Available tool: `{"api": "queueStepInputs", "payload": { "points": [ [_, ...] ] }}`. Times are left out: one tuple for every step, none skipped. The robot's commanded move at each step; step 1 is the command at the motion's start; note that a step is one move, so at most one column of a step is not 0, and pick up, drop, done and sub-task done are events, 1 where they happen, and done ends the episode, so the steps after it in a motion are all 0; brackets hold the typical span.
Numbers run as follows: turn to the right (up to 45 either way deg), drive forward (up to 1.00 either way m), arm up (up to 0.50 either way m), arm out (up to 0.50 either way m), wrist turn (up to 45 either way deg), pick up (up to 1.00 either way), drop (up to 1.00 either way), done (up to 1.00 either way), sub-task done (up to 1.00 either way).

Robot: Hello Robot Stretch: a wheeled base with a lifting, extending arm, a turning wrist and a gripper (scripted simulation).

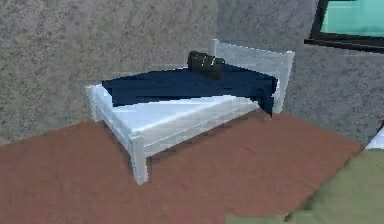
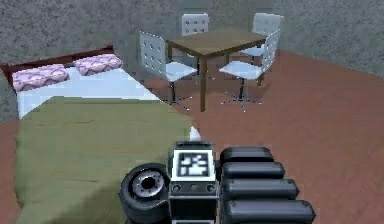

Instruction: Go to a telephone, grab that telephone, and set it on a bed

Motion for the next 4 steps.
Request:
{"api": "queueStepInputs", "payload": {
  "points": [
    [0.0, 1.0, 0.0, 0.0, 0.0, 0.0, 0.0, 0.0, 0.0],
    [3.0, 0.0, 0.0, 0.0, 0.0, 0.0, 0.0, 0.0, 0.0],
    [0.0, 0.3, 0.0, 0.0, 0.0, 0.0, 0.0, 0.0, 0.0],
    [36.0, 0.0, 0.0, 0.0, 0.0, 0.0, 0.0, 0.0, 0.0]
  ]
}}
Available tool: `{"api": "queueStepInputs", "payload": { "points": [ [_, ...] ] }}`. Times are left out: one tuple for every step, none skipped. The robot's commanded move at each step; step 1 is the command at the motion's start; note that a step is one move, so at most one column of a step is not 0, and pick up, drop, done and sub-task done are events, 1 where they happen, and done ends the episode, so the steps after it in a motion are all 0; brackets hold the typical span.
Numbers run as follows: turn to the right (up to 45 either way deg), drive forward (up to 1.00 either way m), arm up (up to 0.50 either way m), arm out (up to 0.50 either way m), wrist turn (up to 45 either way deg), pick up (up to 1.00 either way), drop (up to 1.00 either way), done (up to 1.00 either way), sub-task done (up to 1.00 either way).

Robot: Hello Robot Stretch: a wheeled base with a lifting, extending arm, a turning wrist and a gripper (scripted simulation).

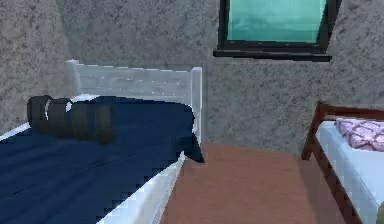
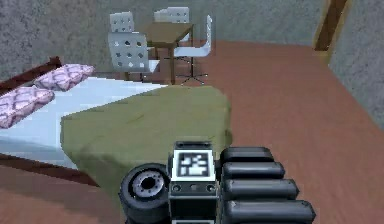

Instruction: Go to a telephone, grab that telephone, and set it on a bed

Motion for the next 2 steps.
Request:
{"api": "queueStepInputs", "payload": {
  "points": [
    [0.0, 0.75, 0.0, 0.0, 0.0, 0.0, 0.0, 0.0, 0.0],
    [33.0, 0.0, 0.0, 0.0, 0.0, 0.0, 0.0, 0.0, 0.0]
  ]
}}
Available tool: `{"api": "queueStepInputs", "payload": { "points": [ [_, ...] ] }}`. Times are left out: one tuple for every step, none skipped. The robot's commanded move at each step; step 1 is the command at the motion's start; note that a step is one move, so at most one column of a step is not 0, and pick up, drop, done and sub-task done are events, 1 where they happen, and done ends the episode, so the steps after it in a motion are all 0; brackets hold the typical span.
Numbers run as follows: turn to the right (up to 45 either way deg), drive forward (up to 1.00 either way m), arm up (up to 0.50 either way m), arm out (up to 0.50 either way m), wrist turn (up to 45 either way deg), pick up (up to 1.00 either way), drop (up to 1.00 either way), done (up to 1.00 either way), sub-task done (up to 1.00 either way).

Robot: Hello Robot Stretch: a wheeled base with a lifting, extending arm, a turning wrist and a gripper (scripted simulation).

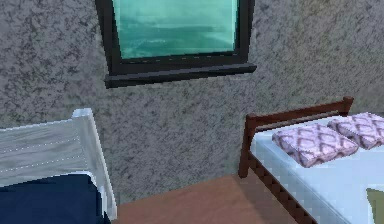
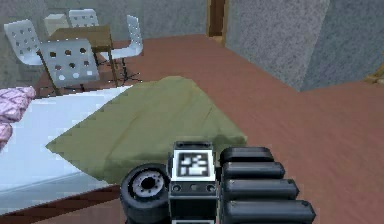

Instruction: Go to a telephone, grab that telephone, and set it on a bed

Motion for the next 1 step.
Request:
{"api": "queueStepInputs", "payload": {
  "points": [
    [3.0, 0.0, 0.0, 0.0, 0.0, 0.0, 0.0, 0.0, 0.0]
  ]
}}
